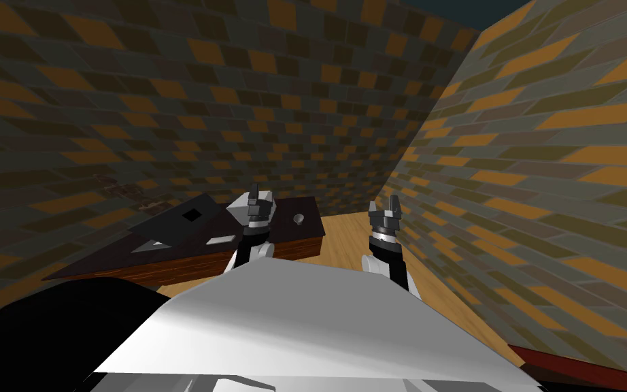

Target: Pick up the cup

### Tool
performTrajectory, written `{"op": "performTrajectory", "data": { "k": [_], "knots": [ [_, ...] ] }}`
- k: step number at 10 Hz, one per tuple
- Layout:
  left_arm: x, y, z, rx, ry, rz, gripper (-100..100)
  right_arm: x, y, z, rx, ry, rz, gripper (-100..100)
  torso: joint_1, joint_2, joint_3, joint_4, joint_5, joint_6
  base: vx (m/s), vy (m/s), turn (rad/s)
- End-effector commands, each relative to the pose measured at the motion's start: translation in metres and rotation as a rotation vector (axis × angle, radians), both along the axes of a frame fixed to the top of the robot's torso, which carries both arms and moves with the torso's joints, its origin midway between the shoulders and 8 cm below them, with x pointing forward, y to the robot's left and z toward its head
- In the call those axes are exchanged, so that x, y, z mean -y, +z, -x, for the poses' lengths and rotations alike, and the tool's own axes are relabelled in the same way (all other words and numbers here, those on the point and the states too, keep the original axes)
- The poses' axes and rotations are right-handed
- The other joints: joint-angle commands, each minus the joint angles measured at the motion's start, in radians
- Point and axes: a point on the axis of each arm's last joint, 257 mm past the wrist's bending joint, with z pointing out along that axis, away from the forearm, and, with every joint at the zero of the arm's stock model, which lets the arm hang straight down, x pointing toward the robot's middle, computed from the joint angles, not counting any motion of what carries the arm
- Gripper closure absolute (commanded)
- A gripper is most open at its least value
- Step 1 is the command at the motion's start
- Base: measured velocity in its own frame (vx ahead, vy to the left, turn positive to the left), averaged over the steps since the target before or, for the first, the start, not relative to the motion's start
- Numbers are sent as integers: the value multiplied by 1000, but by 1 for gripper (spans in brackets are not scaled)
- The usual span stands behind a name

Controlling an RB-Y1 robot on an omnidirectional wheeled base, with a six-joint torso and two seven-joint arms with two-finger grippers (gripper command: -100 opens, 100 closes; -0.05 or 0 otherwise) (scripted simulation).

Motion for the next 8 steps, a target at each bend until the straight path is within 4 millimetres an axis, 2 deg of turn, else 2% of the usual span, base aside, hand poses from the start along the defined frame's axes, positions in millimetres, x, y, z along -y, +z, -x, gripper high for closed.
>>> {"op": "performTrajectory", "data": {
  "k": [1,5,6,8],
  "knots": [
    [4,-4,-5,-21,-20,-32,-100,0,0,0,0,0,0,0,0,0,0,0,0,0,-3,-4,-17],
    [5,-30,-30,-125,-60,-84,-100,0,0,0,0,0,0,0,0,1,0,0,0,0,-10,-9,-31],
    [5,-30,-30,-125,-60,-84,-100,0,0,0,0,0,0,0,0,0,0,0,0,0,-9,-5,-17],
    [0,-48,-48,-195,-66,-84,-100,0,0,0,0,0,0,0,0,1,0,0,0,0,-15,-8,-41]
  ]
}}
